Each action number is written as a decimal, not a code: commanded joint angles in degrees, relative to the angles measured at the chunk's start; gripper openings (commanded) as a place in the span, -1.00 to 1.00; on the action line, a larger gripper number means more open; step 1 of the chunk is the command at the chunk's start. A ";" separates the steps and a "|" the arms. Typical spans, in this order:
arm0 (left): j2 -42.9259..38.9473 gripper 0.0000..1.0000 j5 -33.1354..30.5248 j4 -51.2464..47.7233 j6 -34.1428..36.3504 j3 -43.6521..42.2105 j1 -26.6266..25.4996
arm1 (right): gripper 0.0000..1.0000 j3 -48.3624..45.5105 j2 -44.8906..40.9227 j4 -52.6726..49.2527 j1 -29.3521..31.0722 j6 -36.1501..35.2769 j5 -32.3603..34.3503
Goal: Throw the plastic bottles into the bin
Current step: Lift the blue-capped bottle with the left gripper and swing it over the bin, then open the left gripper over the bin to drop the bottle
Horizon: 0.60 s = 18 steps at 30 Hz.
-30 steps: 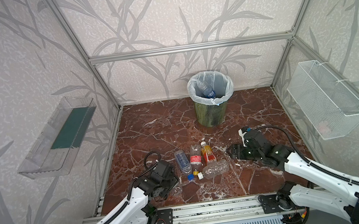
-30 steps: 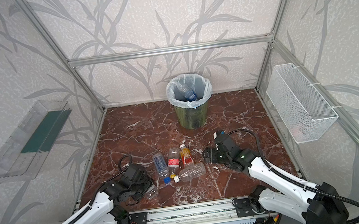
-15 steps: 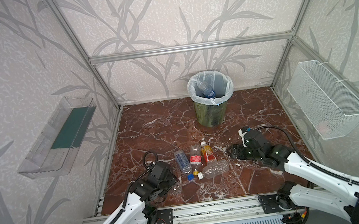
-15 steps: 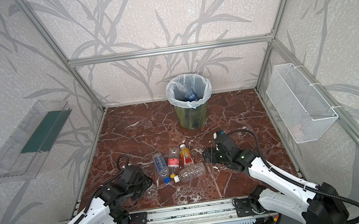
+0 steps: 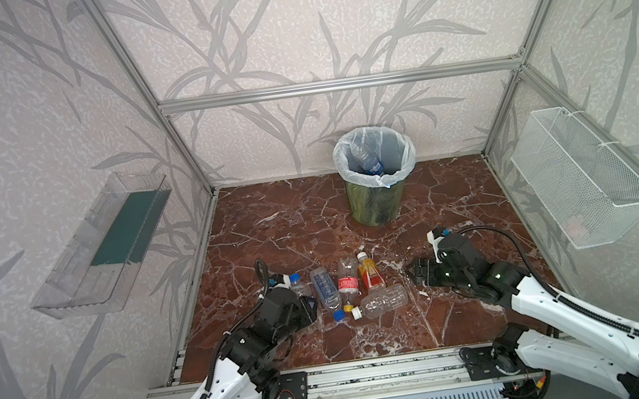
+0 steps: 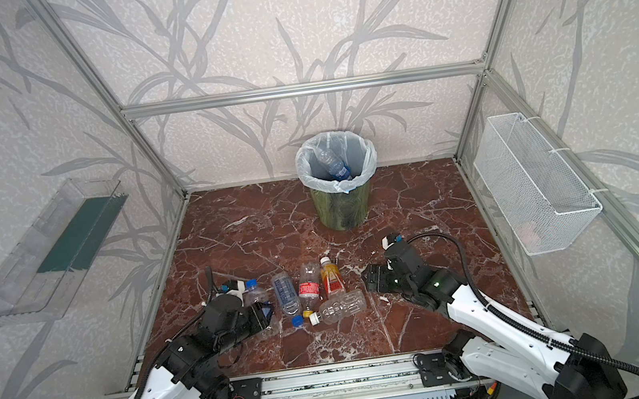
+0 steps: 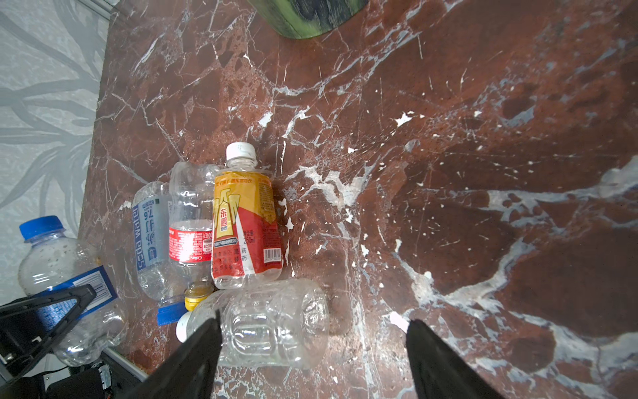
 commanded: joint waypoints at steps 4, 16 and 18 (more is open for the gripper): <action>12.12 0.09 -1.42 11.83 11.15 18.37 0.04 | 0.68 -0.62 -2.26 -2.00 0.20 -0.50 1.58; 75.68 0.68 9.60 -18.96 20.41 119.93 5.21 | 0.68 2.81 -6.78 -8.07 -1.62 -2.22 3.01; 84.28 0.98 12.51 -31.78 20.79 137.94 6.23 | 0.69 2.85 -7.26 -8.62 -1.96 -2.38 2.94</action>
